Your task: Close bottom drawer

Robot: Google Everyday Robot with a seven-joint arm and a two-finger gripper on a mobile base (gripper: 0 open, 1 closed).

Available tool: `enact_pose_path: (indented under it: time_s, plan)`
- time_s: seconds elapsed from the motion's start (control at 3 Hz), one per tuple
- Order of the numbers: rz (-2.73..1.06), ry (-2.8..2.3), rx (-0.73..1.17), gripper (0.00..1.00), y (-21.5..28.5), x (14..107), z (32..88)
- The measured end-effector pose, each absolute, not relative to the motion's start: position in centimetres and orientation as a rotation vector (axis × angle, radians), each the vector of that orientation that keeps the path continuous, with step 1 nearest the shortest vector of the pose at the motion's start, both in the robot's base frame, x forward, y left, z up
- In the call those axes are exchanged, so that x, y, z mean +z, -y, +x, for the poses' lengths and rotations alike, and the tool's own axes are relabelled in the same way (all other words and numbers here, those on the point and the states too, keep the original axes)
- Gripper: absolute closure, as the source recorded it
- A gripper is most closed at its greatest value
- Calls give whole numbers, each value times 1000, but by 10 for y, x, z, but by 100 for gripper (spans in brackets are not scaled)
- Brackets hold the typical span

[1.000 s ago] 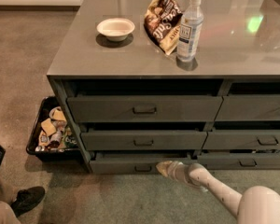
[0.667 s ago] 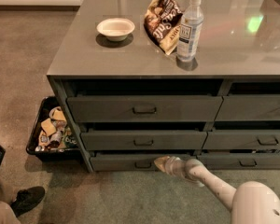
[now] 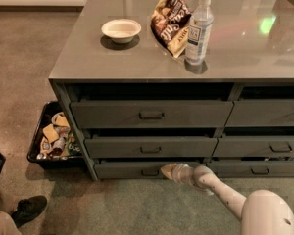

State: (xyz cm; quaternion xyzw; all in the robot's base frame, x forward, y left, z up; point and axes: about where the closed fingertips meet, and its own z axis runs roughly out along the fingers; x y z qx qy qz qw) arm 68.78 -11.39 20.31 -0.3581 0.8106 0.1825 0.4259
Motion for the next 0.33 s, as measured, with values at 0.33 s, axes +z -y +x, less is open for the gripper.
enact_pose_path:
  time_s: [0.33]
  plan:
    - [-891,-2026,455,100,115,202,688]
